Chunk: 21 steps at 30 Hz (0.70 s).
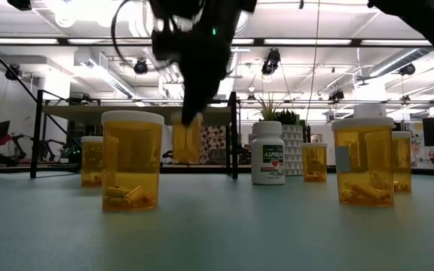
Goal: Pick and place medicine bottles onto shelf by color
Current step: Put the orange pill bottle on the shelf
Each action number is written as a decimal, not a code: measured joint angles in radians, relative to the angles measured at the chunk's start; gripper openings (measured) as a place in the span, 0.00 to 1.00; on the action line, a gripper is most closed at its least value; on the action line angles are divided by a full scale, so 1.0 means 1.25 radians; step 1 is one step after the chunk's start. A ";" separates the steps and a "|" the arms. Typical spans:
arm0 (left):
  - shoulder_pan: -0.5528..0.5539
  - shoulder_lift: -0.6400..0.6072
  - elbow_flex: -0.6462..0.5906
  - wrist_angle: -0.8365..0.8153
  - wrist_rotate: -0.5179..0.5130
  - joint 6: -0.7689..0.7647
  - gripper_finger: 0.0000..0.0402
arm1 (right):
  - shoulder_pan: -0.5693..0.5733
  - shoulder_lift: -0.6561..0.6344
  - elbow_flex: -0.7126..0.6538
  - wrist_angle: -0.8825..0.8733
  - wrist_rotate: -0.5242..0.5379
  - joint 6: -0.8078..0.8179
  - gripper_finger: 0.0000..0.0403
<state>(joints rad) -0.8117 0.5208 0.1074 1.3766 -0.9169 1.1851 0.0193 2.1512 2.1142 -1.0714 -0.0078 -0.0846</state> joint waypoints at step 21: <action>0.000 0.000 0.000 0.002 0.003 0.000 0.02 | -0.149 -0.060 0.193 -0.014 0.117 0.072 0.51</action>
<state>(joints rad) -0.8120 0.5205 0.1074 1.3792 -0.9127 1.1851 -0.1666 2.0762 2.3554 -1.0891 0.1384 0.0057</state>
